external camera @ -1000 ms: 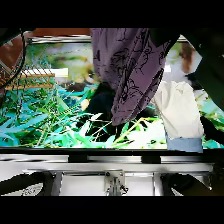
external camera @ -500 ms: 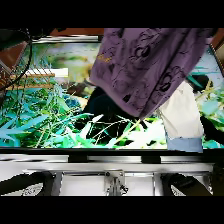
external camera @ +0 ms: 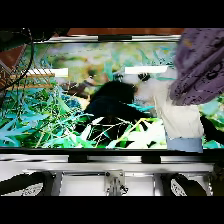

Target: Fold the shirts.

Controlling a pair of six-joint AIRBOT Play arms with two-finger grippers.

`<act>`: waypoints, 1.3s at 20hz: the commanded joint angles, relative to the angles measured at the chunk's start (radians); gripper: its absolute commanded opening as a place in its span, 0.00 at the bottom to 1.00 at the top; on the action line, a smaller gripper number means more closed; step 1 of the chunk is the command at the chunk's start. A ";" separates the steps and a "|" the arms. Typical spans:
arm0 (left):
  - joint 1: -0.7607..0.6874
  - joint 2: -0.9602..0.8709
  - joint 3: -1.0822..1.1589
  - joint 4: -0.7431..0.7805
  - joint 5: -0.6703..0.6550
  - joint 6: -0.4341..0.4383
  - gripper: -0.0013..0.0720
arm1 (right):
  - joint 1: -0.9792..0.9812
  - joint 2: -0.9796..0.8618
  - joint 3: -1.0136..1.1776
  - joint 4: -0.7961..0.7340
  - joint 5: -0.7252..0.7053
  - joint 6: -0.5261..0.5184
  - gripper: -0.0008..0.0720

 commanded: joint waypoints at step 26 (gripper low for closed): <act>-0.001 -0.006 0.001 0.000 -0.047 0.065 0.75 | -0.453 0.001 0.001 -0.261 -0.301 0.171 0.10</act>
